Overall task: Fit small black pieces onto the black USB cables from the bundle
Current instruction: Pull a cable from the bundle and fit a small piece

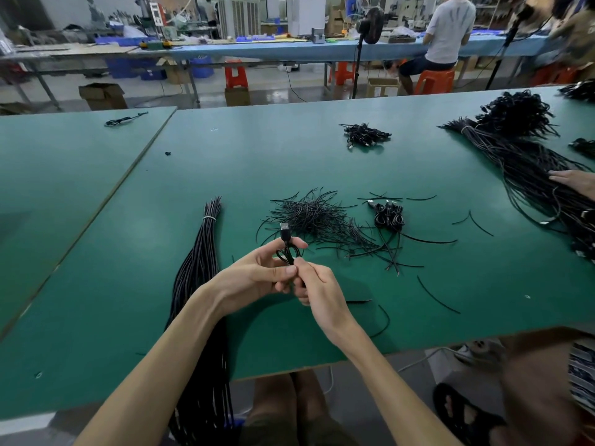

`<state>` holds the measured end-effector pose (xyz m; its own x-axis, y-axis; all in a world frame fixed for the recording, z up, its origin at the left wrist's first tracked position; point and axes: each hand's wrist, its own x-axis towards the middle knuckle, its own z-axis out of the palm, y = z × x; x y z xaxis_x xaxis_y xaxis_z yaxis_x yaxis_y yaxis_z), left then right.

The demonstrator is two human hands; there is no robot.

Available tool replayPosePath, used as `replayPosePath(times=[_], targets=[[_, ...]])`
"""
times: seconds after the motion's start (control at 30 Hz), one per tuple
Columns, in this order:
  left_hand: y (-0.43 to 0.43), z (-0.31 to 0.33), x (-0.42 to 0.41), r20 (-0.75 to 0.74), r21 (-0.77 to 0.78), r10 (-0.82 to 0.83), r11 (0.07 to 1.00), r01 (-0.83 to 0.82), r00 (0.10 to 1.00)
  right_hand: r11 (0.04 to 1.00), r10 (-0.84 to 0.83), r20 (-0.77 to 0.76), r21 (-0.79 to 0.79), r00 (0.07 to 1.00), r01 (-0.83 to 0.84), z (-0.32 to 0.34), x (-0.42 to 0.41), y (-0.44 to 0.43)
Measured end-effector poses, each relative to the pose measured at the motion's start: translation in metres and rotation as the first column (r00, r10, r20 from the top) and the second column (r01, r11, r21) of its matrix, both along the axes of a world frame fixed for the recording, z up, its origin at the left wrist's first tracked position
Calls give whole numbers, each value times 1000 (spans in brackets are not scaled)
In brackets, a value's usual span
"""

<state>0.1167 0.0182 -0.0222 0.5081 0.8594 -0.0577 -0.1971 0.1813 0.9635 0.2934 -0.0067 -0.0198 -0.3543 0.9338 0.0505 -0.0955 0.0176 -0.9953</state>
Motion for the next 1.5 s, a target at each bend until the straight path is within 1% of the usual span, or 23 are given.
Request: replayPosePath(times=[0.17, 0.23, 0.37, 0.47, 0.6, 0.8, 0.97, 1.07, 1.2, 1.33, 1.5], targets=[[-1, 0, 0, -52, 6, -4, 1000, 4, 999, 1000, 2, -24, -8, 1000, -3, 3, 2, 0], [-2, -2, 2, -76, 31, 20, 999, -18, 997, 1000, -12, -24, -1, 1000, 12, 3, 3, -1], [-4, -1, 6, -138, 178, 150, 976, -124, 979, 998, -54, -4, 8, 999, 54, 3, 3, -2], [-6, 1, 8, -167, 247, 208, 955, -164, 964, 997, -74, -7, 6, 997, 74, 3, 2, -1], [-10, 1, 9, -202, 337, 301, 915, -223, 932, 994, -101, 55, 36, 993, 99, 1, 1, 0], [-13, 5, 12, -294, 506, 445, 823, -257, 845, 987, -152, 116, 65, 982, 145, -3, 0, 2], [-12, 0, 14, -284, 520, 510, 793, -316, 812, 985, -159, 158, 97, 975, 145, -6, -1, 2], [-11, -1, 15, -295, 529, 531, 783, -327, 795, 988, -147, 131, 71, 980, 139, -5, -1, 2], [-13, 2, 15, -303, 523, 514, 794, -311, 802, 992, -122, 89, 39, 989, 119, -2, 1, 2], [-13, 3, 16, -316, 534, 555, 774, -339, 770, 992, -119, 113, 58, 986, 113, -3, 1, 2], [-15, 4, 13, -286, 486, 515, 805, -341, 808, 987, -136, 177, 107, 975, 118, -6, -1, 4]])
